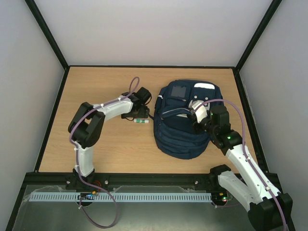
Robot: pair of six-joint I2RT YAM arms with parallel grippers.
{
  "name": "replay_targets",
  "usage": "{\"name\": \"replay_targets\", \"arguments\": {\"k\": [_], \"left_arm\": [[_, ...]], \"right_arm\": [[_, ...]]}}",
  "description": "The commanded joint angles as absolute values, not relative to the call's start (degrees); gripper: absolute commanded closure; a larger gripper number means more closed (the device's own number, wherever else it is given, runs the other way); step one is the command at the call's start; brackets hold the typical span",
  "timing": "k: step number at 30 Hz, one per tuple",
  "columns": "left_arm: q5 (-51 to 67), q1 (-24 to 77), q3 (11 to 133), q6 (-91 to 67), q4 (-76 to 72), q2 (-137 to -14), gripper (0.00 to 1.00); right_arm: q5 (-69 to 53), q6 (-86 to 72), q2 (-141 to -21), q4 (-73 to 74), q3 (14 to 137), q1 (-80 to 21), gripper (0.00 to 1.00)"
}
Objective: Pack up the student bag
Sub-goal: Pick up the stationery from the center of the board.
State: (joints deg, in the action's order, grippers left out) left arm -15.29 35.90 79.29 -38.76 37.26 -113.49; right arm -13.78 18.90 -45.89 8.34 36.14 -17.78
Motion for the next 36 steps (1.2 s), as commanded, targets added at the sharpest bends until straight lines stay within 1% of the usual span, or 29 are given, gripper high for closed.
{"name": "replay_targets", "arguments": {"k": [1, 3, 4, 7, 10, 13, 15, 17, 21, 25, 28, 31, 36], "left_arm": [[-10.7, 34.9, 78.3, -22.8, 33.5, -107.6, 0.04], [-8.0, 34.4, 78.5, -19.6, 32.7, -106.8, 0.06], [-6.8, 33.5, 78.7, -20.9, 32.9, -106.6, 0.07], [-0.5, 30.1, 77.5, -32.3, 34.2, -105.8, 0.12], [1.1, 31.2, 73.8, -44.7, 32.2, -103.1, 0.16], [-0.3, 33.4, 70.6, -57.5, 29.4, -100.6, 0.19], [-2.4, 34.5, 70.9, -62.6, 29.5, -100.5, 0.22], [-3.9, 35.4, 71.6, -66.7, 29.9, -101.1, 0.23], [-4.9, 36.9, 75.3, -72.1, 33.2, -104.4, 0.24], [-4.6, 38.0, 78.2, -77.0, 36.5, -107.8, 0.28], [-4.9, 38.8, 78.6, -80.2, 37.0, -109.0, 0.28], [-5.6, 38.8, 78.4, -84.0, 37.7, -109.8, 0.33], [-5.5, 38.6, 78.8, -86.9, 37.2, -111.4, 0.36]], "right_arm": [[-17.1, 19.0, -46.3, 7.0, 37.4, -18.1, 0.98], [-17.2, 19.0, -46.4, 7.1, 37.4, -18.1, 0.98], [-17.3, 19.1, -46.6, 7.2, 37.5, -18.0, 0.98], [-17.2, 19.1, -46.6, 7.3, 37.5, -18.1, 0.98], [-16.9, 19.3, -46.7, 7.3, 37.6, -18.1, 0.98], [-16.9, 19.3, -46.9, 7.4, 37.6, -18.1, 0.98], [-17.1, 19.4, -47.0, 7.6, 37.6, -18.1, 0.98], [-17.3, 19.4, -47.0, 7.7, 37.7, -18.0, 0.98], [-17.2, 19.5, -47.0, 7.8, 37.8, -18.1, 0.98], [-17.1, 19.6, -47.0, 7.8, 37.8, -18.1, 0.97], [-17.1, 19.6, -47.0, 7.9, 37.8, -18.1, 0.97], [-17.1, 19.7, -47.2, 7.9, 37.8, -18.1, 0.97], [-17.3, 19.7, -47.4, 8.0, 37.8, -18.1, 0.97]]}}
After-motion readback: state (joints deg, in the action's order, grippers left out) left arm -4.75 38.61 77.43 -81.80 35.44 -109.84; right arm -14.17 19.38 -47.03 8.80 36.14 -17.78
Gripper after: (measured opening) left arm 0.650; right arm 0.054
